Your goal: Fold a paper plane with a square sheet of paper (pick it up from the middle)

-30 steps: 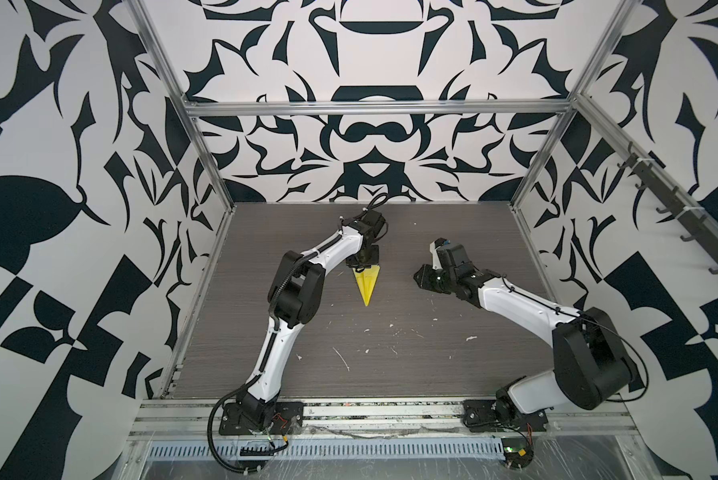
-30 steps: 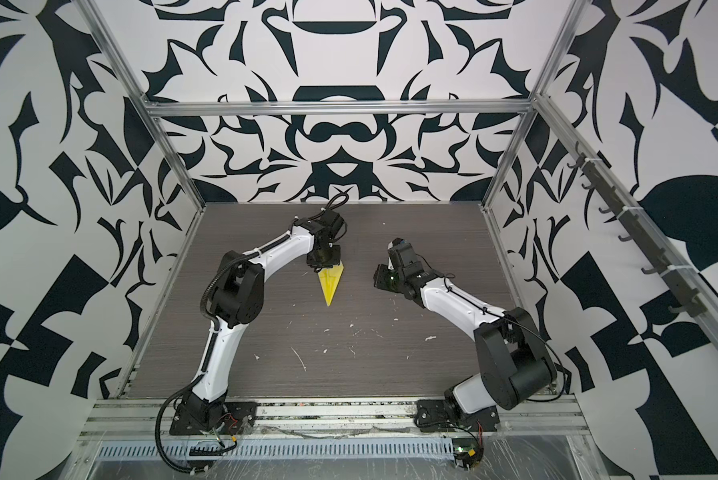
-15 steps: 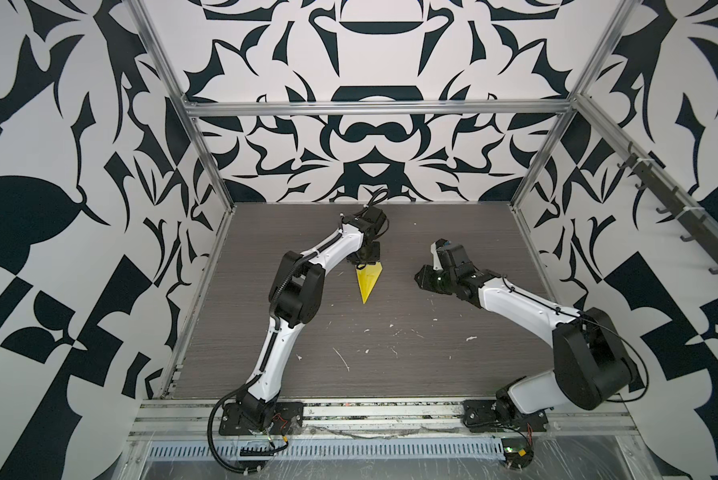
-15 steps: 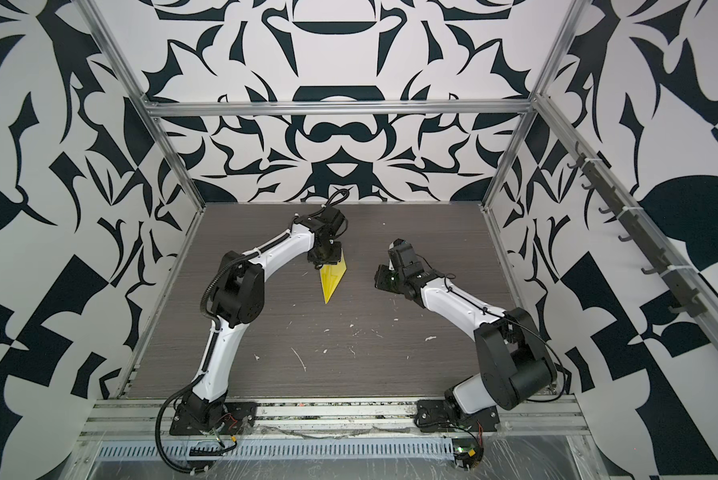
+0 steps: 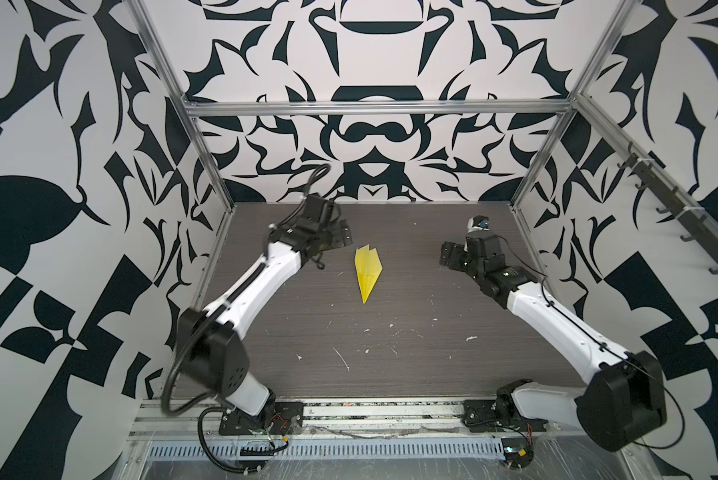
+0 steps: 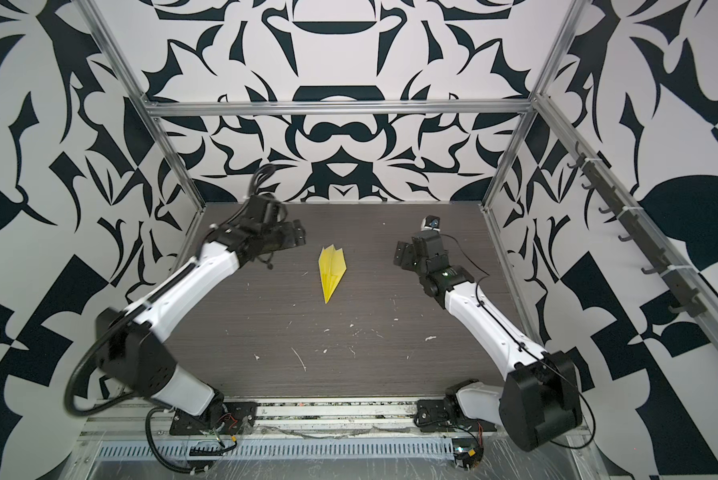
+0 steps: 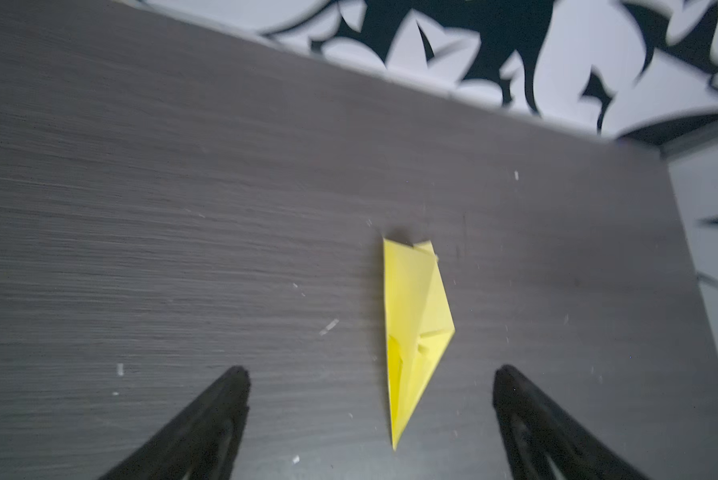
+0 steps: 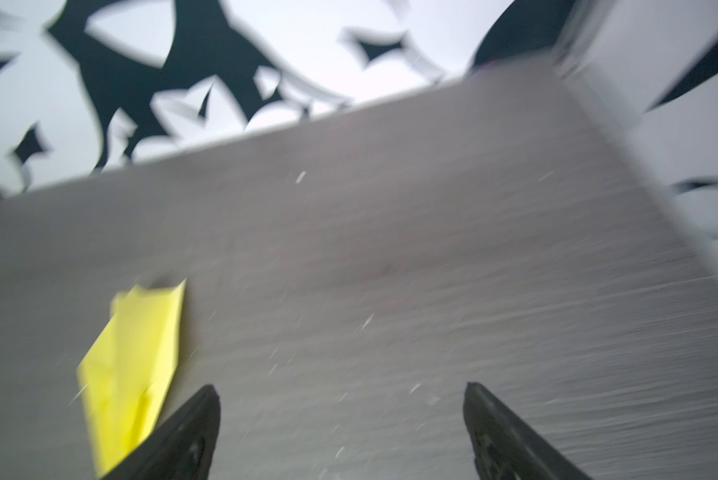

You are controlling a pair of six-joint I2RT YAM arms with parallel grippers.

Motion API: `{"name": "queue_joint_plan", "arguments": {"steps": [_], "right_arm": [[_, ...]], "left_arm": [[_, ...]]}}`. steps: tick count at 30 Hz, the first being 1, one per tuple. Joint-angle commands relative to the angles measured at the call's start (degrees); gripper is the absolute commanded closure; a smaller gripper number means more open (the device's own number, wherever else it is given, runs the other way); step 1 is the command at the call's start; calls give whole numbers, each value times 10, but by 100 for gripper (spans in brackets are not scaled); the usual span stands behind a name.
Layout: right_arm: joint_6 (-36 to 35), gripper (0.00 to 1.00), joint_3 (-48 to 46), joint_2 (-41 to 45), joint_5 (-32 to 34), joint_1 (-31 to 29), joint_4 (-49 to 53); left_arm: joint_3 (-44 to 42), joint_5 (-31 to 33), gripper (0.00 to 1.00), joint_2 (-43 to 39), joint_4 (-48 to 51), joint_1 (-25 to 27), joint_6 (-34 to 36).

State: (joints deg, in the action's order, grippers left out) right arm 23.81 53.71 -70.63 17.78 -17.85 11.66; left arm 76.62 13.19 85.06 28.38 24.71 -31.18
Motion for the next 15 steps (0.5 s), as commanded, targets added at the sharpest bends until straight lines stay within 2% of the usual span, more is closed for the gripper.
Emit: {"name": "queue_joint_plan", "arguments": {"steps": [1,5,9,11,15], "right_arm": [[-51,5,-46,31,133,18,-51],[-89,3,-156,74,155,44,-163],[-126,2,-248,79,163,76,-255],[-130,2,-273,68,138,99,-275],[-144,2,-300,33,100,121,-335]], "left_arm": [[-116,84,1,-62,-86,-42,-1],[-246,166,1,-166,-150,-96,20],[-368,199,0,-230,-239,-138,73],[-429,226,1,-252,-290,-158,79],[-516,236,1,-274,-398,-189,114]]}}
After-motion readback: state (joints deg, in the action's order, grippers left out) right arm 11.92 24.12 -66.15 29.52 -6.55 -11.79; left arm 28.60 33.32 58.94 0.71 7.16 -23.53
